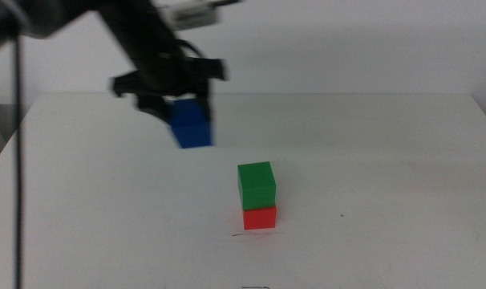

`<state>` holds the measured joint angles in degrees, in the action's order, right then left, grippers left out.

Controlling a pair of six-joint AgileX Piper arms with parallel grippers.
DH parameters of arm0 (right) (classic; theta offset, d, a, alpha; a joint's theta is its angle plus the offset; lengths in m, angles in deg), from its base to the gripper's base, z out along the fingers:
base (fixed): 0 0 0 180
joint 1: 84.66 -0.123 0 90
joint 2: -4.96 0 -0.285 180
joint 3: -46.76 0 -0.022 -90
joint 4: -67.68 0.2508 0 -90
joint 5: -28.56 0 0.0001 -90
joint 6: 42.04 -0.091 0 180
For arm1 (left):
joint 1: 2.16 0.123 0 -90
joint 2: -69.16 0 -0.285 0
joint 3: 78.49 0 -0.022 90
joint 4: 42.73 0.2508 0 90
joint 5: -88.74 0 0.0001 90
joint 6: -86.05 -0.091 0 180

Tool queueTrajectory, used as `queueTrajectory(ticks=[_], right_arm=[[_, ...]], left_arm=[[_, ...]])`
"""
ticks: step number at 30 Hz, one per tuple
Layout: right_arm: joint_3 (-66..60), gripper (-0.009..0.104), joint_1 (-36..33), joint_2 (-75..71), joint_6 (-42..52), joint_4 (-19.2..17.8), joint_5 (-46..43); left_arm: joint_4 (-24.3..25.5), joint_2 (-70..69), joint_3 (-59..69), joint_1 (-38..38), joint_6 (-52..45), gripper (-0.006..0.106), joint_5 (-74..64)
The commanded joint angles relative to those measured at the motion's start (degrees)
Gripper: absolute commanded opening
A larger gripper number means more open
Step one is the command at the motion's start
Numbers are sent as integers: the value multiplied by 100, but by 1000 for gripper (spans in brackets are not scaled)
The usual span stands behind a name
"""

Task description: Stack red cubes first, then green, then blue cubes in a specific spot.

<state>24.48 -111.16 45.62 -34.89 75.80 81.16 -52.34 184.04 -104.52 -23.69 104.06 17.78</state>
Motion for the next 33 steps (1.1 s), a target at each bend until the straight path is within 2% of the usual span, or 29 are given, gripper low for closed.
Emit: queueTrajectory(ticks=[1,6,14,33], right_arm=[[136,70,51,34,85,-5,-423],[136,70,51,34,85,-5,-423],[136,70,51,34,85,-5,-423],[136,70,51,34,85,-5,-423]], left_arm=[[-64,-171,-298,-336,239,-2,-439],[-71,-24,-353,-884,338,-2,-439],[-160,1,-353,-1196,447,-2,-434],[-402,493,-412,-1216,478,-2,-352]])
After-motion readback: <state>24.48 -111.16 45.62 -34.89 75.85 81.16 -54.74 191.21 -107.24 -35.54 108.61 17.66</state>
